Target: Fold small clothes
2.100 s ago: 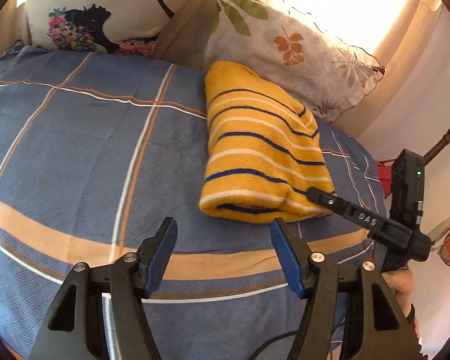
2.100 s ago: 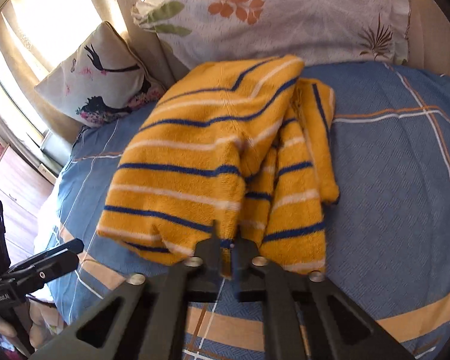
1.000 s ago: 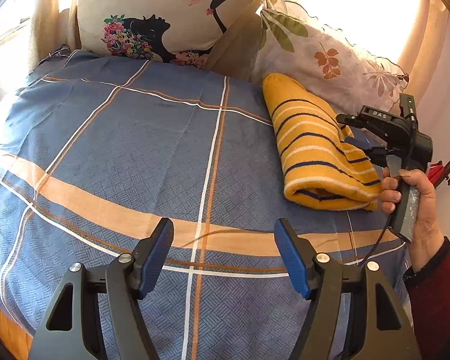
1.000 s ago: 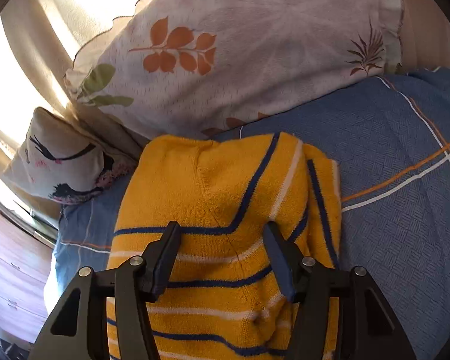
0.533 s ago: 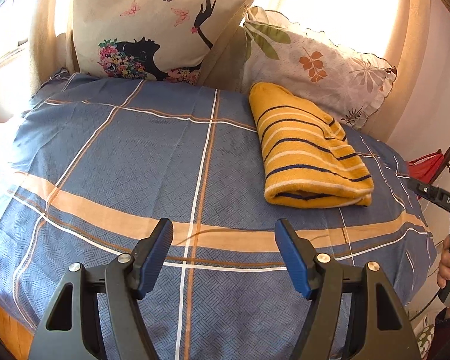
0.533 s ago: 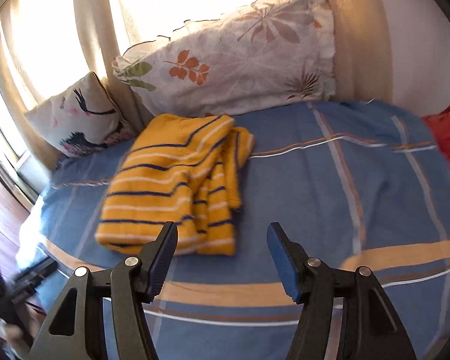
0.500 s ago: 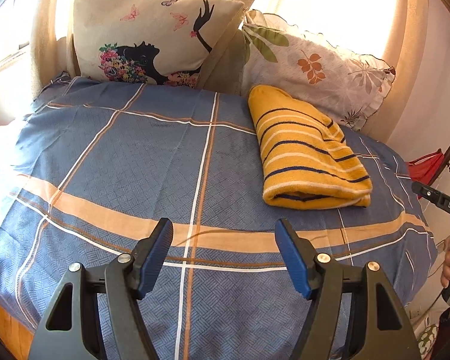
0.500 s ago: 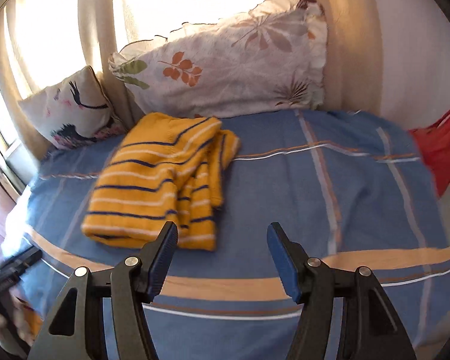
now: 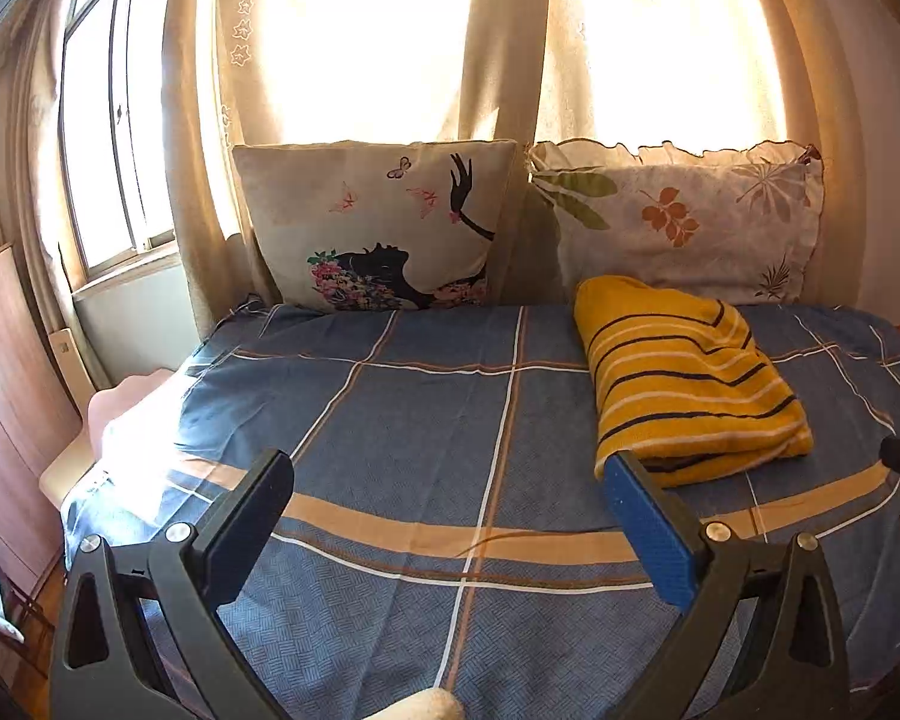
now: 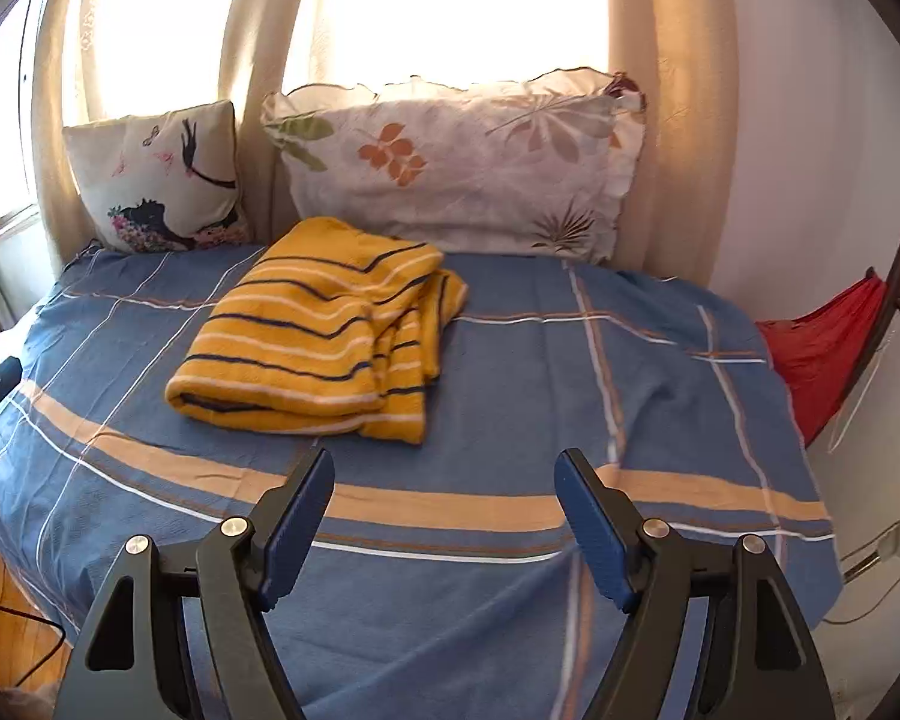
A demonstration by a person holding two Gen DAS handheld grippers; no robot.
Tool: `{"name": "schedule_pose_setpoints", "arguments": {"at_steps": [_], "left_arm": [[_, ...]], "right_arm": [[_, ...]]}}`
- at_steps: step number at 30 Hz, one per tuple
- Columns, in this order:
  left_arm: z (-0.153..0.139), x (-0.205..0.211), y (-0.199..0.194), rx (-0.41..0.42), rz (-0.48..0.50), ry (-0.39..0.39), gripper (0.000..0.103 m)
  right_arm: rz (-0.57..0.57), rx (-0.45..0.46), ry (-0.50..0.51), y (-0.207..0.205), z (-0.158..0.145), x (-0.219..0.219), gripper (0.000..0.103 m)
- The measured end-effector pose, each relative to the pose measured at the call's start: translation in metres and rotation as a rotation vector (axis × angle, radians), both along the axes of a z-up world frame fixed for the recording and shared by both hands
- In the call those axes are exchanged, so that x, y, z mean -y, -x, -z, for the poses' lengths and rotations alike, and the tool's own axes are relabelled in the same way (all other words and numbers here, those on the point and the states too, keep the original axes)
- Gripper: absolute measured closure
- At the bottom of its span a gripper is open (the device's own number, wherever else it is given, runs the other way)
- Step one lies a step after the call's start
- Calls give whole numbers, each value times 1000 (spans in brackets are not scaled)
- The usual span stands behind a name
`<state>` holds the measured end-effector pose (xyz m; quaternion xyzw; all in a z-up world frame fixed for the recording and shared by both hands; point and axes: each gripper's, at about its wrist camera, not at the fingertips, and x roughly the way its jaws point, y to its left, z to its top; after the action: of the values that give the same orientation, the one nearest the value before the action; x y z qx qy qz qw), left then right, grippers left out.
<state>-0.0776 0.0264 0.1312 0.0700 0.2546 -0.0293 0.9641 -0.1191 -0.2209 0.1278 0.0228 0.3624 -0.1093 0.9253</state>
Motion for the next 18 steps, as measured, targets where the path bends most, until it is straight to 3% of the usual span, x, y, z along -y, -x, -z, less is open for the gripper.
{"name": "schedule_pose_setpoints", "arguments": {"at_steps": [7,15,18], "left_arm": [[23,1,-13,-175,89,69,1],[38,6,-16,-248,96,72,1],[40,8,-15,-256,105,65,1]], "right_arm": [[-27,-80,-185,-28,43,-33,23],[-22,-88,-112,-19,49,-40,23],[-12,-102,-133,-18,54,-35,23]]}}
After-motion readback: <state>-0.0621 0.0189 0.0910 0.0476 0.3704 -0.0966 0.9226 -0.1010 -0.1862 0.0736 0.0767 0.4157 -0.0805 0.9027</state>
